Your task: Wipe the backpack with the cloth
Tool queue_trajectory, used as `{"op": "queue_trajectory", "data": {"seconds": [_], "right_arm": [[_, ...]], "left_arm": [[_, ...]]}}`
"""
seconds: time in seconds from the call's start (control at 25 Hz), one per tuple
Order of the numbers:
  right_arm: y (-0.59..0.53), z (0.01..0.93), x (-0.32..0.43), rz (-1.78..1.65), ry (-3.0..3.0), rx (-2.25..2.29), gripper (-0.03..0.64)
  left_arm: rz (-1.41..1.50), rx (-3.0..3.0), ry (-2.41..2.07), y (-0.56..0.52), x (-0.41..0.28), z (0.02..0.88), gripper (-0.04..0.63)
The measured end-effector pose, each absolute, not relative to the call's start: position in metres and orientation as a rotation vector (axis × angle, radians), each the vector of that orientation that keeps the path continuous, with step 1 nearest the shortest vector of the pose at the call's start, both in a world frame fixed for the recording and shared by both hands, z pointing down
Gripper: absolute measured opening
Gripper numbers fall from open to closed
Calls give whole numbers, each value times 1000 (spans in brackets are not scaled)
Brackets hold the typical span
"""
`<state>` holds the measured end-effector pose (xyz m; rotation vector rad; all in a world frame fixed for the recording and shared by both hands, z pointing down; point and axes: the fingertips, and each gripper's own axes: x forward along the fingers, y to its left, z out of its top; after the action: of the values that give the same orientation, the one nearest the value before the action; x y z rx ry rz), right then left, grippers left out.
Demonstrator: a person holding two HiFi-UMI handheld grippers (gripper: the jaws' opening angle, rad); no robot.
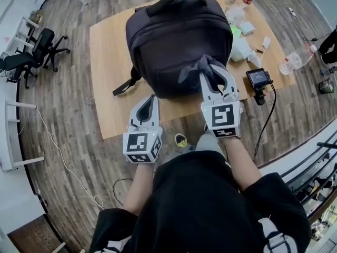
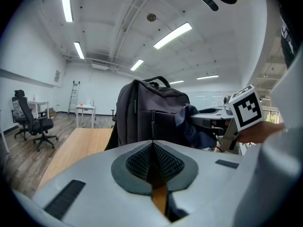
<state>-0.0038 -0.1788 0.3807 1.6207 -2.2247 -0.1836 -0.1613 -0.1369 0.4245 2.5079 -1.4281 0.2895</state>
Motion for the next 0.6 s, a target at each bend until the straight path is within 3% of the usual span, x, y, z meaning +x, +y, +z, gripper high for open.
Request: {"op": "queue_trajectory", "data": {"seconds": [0.6], "right_arm": [[-172, 379, -185, -237, -2543, 1129, 80]], "left_arm": [[301, 2377, -1607, -118, -219, 428, 17]]}}
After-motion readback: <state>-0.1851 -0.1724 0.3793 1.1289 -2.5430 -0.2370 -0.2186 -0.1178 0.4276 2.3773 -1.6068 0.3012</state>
